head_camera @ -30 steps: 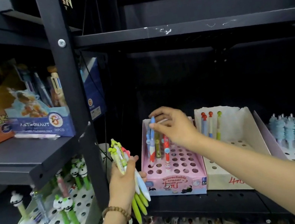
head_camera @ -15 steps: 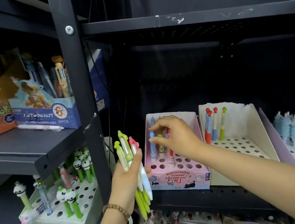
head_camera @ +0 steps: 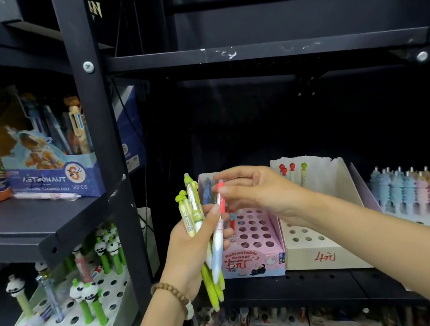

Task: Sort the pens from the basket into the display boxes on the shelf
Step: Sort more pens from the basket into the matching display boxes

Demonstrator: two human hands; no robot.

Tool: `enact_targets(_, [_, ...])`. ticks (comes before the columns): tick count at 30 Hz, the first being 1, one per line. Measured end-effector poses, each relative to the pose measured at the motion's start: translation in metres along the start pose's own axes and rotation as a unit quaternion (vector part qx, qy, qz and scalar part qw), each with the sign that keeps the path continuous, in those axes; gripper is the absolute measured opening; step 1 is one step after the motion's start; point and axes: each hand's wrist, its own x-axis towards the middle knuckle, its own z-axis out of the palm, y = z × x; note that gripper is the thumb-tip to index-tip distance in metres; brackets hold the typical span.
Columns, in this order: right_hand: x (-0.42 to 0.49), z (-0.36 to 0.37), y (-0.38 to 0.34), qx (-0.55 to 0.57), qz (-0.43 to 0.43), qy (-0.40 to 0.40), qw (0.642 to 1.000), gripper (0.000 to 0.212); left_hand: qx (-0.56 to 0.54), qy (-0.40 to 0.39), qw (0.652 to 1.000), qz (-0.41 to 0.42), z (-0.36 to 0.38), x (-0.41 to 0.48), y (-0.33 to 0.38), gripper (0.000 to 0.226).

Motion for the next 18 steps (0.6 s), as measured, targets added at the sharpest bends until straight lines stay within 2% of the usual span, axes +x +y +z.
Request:
enact_targets(4, [-0.001,-0.013,-0.006,0.012,0.000,0.023,1.000,0.022,0.046,-0.007,0.999,0.018,0.007,0.007,0.001,0.027])
enact_targets(7, [0.004,-0.033,-0.018,0.025,-0.017,0.106,0.994,0.025,0.039,0.027,0.998,0.035,0.000,0.016,0.003,0.016])
enact_targets(11, [0.012,-0.063,-0.021,-0.060,-0.054,0.213,0.974,0.025,0.029,0.076,0.996,0.031,-0.017,0.026,0.004,0.022])
enact_targets(14, [0.024,-0.066,-0.003,-0.116,-0.056,0.237,0.963,0.025,0.017,0.084,0.996,0.024,-0.022,0.029,-0.001,0.024])
enact_targets(18, [0.041,-0.063,0.023,-0.104,-0.059,0.257,0.959,0.022,0.016,0.082,0.996,0.015,-0.021,0.034,-0.008,0.022])
